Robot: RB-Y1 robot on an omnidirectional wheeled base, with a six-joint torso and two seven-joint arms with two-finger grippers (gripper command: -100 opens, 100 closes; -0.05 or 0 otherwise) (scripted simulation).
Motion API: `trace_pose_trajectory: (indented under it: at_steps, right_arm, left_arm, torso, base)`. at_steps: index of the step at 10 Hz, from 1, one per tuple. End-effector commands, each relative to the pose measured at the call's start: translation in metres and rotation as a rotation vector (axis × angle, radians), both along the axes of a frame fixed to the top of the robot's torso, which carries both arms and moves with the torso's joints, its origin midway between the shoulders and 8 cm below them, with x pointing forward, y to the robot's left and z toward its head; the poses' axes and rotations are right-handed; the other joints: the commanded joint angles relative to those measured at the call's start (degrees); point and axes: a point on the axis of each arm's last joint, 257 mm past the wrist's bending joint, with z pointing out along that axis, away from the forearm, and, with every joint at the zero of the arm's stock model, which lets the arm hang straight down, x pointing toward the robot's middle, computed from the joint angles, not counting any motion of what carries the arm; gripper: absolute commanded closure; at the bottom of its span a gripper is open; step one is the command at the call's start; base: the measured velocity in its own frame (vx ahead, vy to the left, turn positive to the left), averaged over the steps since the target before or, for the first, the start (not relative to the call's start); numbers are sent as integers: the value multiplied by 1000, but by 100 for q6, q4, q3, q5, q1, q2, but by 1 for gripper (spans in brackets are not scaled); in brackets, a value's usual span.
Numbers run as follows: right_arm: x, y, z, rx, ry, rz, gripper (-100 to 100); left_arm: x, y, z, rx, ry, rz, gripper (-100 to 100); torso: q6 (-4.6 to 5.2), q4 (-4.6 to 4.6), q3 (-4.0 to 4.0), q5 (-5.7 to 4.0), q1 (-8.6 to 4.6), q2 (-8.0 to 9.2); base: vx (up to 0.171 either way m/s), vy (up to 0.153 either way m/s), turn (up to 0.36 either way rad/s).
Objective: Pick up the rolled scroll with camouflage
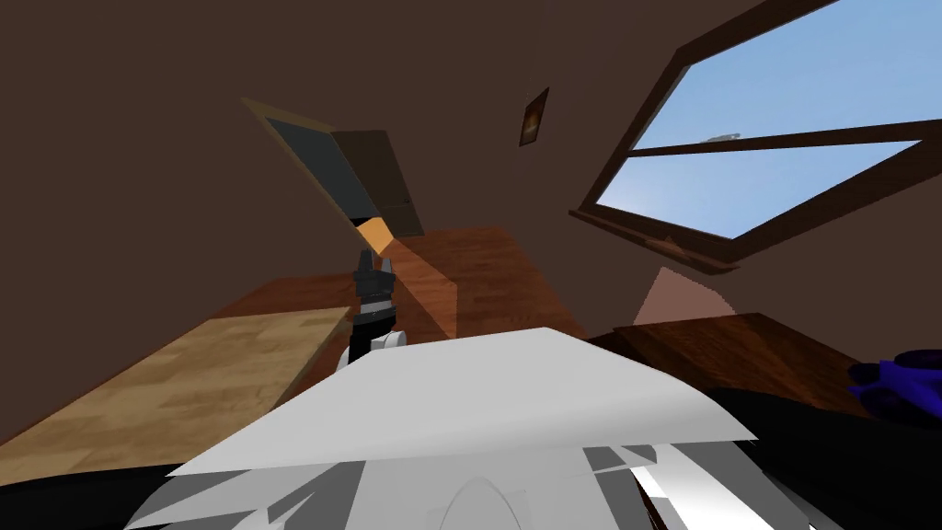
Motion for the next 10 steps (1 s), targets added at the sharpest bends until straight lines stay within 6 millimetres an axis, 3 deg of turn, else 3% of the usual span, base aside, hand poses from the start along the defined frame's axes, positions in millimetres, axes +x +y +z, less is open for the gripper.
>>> trace_pose_trajectory:
  at_steps: [1,7,10]
  right_arm:
    - [-6,1,1,-2,-2,-23,-100]
    - [-50,16,-7,3,0,-152,-100]
    - [-79,34,-17,15,6,-248,-100]
  left_arm:
    - [0,0,0,0,0,0,0]
    - [0,0,0,0,0,0,0]
    - [0,0,0,0,0,0,0]
  torso:
    - [0,0,0,0,0,0]
    - [-3,1,-1,-5,-13,-4]
    - [7,2,-1,-5,-18,-5]
  base:
    - [-71,28,133]
    - [-73,36,211]
    - [-78,53,214]
